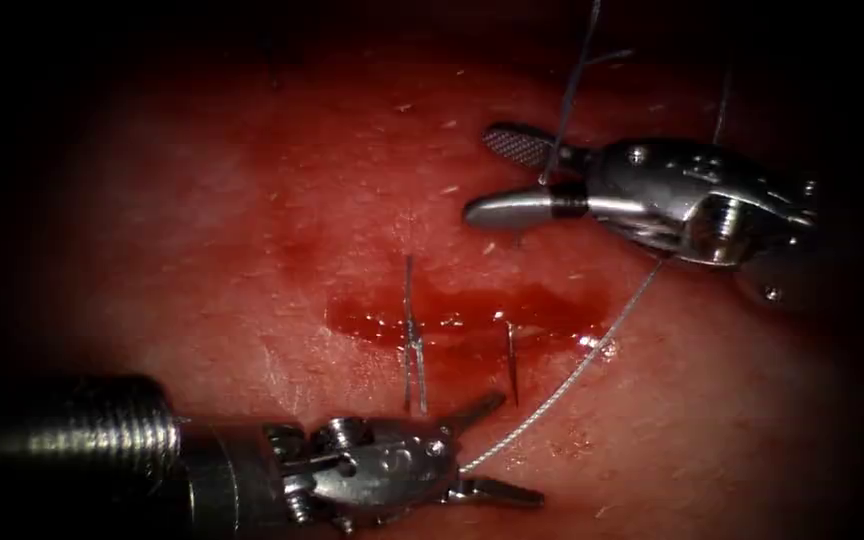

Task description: Wound Closure

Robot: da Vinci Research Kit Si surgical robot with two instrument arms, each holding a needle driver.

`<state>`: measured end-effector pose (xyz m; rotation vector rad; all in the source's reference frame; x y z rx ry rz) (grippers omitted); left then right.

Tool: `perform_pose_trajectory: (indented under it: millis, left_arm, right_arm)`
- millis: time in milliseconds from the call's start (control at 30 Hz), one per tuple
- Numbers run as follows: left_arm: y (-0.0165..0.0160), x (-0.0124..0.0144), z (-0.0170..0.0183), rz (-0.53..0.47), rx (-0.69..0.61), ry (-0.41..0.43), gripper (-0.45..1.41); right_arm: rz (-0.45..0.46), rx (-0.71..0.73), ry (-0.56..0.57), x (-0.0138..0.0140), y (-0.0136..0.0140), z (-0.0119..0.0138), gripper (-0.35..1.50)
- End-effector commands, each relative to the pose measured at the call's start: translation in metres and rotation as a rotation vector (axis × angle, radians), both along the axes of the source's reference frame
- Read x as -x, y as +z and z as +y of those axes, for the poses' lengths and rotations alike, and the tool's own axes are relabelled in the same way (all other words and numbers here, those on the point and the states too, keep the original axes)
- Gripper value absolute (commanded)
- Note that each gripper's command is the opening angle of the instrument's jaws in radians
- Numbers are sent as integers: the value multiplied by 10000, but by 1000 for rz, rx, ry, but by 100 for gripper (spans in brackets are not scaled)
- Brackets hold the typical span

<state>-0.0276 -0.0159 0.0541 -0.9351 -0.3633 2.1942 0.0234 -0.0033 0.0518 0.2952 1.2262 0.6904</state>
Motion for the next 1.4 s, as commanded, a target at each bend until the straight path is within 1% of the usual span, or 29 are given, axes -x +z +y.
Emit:
perform_pose_trajectory:
  millis: [33, 200, 300, 333, 367, 400, 433, 467, 600, 767, 900, 1000, 1100, 1233, 1267, 1333, 1367, 1400]
  left_arm:
    - [4, 5, -1, -1, 1, 2, 62]
    - [-1, 1, 1, -5, 0, 9, 62]
    - [-1, 2, 2, -4, -1, 8, 62]
    - [-1, 3, 2, -4, -1, 7, 62]
    - [-1, 3, 2, -3, -1, 7, 62]
    - [-1, 3, 1, -3, 0, 7, 62]
    - [-2, 4, 1, -3, 0, 7, 62]
    - [-2, 4, 1, -3, 0, 7, 62]
    - [-4, 4, -2, -1, 8, 14, 62]
    - [-5, 5, -3, 0, 16, 22, 62]
    - [-5, 3, -3, -1, 24, 32, 62]
    - [-5, 3, -2, -1, 36, 44, 62]
    - [-5, 6, -1, 0, 43, 51, 62]
    - [-5, 7, -1, -1, 61, 65, 62]
    - [-5, 7, -1, -1, 65, 69, 64]
    - [-6, 6, -1, -5, 88, 88, 64]
    - [-7, 5, -1, -11, 108, 100, 66]
    - [-8, 4, -1, -16, 128, 112, 66]
  right_arm:
    - [-3, -2, -1, -4, 5, -4, 109]
    - [-51, 13, -14, 1, 8, -8, 109]
    - [-56, 24, -20, 6, 10, -7, 109]
    - [-56, 24, -21, 6, 10, -7, 104]
    - [-55, 25, -23, 7, 10, -8, 93]
    - [-54, 25, -24, 9, 9, -10, 57]
    - [-52, 27, -28, 12, 9, -13, -10]
    - [-52, 27, -29, 13, 8, -16, -35]
    - [-64, 30, -32, 13, 6, -18, -35]
    - [-106, -84, -50, 8, 7, -28, -35]
    - [-120, -183, -101, 8, 7, -48, -35]
    - [-111, -221, -129, 8, 3, -64, -35]
    - [-112, -244, -137, 7, -2, -73, -35]
    - [-110, -264, -135, 8, -5, -73, -35]
    - [-113, -266, -136, 9, -5, -71, -35]
    - [-90, -262, -113, 10, -4, -64, -35]
    - [-66, -257, -91, 11, -3, -57, -27]
    - [-46, -251, -71, 12, -2, -52, 25]
